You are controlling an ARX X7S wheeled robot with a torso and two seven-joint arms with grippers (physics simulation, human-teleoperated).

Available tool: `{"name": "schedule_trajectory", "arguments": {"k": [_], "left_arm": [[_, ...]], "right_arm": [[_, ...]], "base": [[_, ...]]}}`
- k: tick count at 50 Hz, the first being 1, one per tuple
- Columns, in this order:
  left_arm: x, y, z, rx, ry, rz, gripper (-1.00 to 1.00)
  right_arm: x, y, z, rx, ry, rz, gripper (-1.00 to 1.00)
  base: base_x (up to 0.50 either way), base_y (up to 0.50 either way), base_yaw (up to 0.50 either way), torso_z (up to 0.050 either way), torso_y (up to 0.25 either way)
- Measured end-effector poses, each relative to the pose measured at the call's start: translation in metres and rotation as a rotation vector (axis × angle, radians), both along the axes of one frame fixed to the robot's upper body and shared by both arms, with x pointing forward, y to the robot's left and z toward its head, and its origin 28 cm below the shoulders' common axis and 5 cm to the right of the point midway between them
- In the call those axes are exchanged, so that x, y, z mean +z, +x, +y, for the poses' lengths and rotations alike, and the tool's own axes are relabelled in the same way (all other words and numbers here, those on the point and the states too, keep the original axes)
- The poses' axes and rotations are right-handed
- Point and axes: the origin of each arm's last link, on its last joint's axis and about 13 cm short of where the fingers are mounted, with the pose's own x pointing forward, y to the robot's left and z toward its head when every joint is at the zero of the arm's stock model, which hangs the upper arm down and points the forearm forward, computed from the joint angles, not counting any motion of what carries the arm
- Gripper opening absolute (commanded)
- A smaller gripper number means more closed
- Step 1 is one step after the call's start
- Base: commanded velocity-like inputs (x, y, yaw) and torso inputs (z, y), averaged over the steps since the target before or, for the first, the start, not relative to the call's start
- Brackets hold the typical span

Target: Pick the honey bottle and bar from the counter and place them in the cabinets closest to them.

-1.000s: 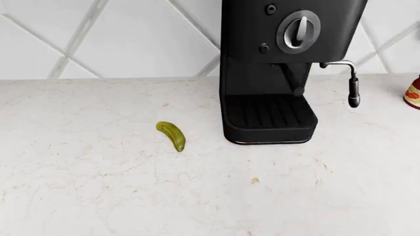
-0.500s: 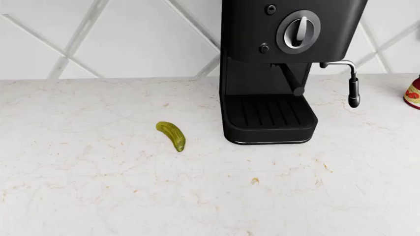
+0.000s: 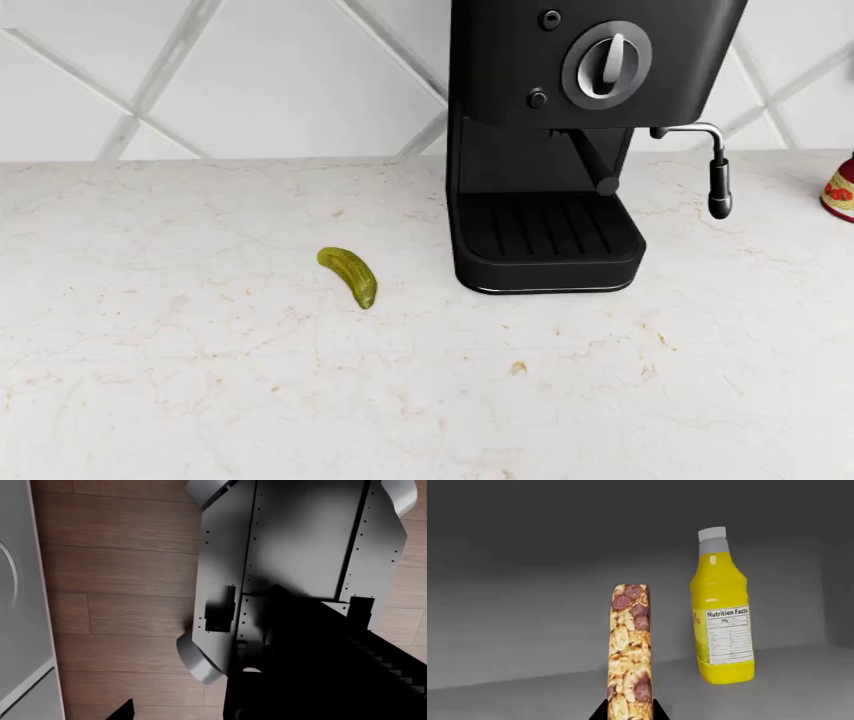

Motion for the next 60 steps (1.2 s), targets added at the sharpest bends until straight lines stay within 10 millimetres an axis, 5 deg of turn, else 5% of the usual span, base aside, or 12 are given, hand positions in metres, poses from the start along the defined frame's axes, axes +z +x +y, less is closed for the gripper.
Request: {"name": "schedule_trajectory", "arguments": {"k": [2, 3, 13, 30, 60], "left_arm": [[0.0, 0.0, 0.0, 0.002, -0.001, 0.001, 1.0], [0.0, 0.0, 0.0, 0.004, -0.001, 0.002, 1.0], [0.0, 0.0, 0.0, 0.011, -0.004, 0.005, 1.0], [0.0, 0.0, 0.0, 0.01, -0.003, 0.003, 1.0], [0.0, 0.0, 0.0, -0.021, 0.001, -0.001, 1.0]], "right_arm": [[-0.007, 0.006, 0.0, -0.017, 0.002, 0.038, -1.0], [-0.01, 0.009, 0.0, -0.024, 0.002, 0.055, 1.0], [-0.011, 0.015, 0.004, -0.049, -0.061, 0.025, 1.0], [0.019, 0.008, 0.01, -0.065, -0.236, -0.365, 1.0], [0.055, -0.033, 0.021, 0.023, -0.275, -0.657, 1.0]], "base": [[0.0, 0.0, 0.0, 0.0, 0.0], [0.0, 0.0, 0.0, 0.0, 0.0], [0.0, 0.0, 0.0, 0.0, 0.0], [0.0, 0.0, 0.0, 0.0, 0.0], [0.0, 0.0, 0.0, 0.0, 0.0]]}}
